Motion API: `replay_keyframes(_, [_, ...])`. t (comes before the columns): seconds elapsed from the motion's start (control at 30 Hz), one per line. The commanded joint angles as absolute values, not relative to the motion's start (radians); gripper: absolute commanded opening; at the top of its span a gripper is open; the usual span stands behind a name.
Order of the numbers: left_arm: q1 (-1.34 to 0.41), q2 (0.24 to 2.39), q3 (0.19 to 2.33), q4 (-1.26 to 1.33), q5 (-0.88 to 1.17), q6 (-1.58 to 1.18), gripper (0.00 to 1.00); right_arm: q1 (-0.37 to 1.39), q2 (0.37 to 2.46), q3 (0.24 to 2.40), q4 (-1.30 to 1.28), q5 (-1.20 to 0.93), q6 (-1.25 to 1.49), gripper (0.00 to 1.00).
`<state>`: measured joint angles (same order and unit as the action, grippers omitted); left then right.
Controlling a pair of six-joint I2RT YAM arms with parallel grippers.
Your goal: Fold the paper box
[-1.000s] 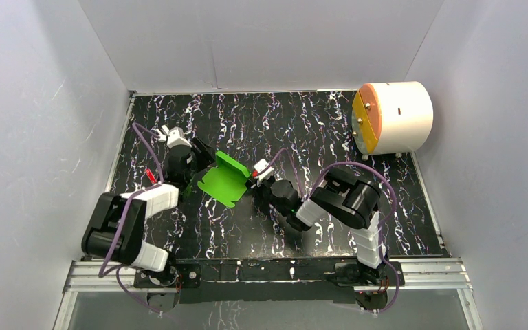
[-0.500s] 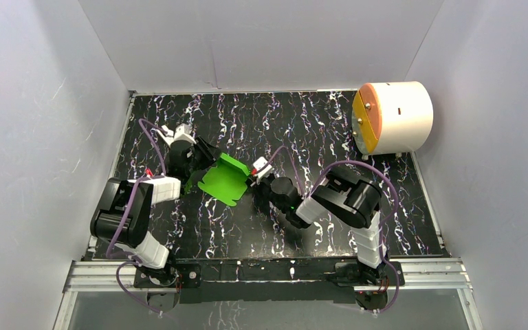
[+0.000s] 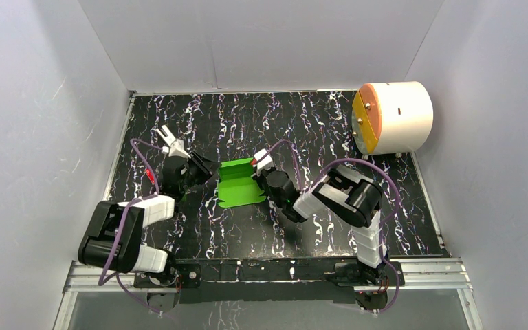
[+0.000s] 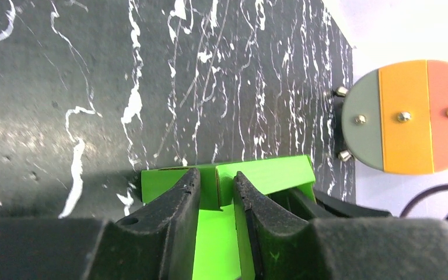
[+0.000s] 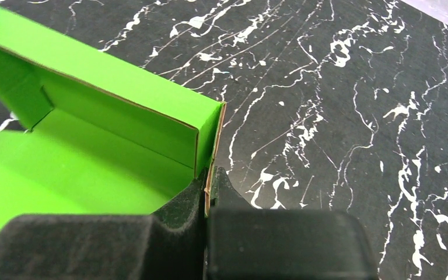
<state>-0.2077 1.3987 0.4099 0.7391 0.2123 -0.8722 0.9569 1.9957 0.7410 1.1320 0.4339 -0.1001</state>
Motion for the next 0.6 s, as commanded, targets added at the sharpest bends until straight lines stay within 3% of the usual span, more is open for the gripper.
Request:
replay_keyframes(0.0, [-0.266,1.322,0.380,0.717,0.328,-0.927,0.25,0.968,1.992,0.783,1.080,0.413,-0.107,0.00])
replay_keyframes(0.27, [-0.305,1.189,0.295,0.604,0.323,-0.931,0.26,0.968,2.009,0.732,1.155,0.299,-0.157,0.01])
replay_keyframes(0.57, [-0.308,1.008,0.298,0.391,0.114,-0.841,0.46,0.962,2.045,0.691,1.226,0.170,-0.221,0.00])
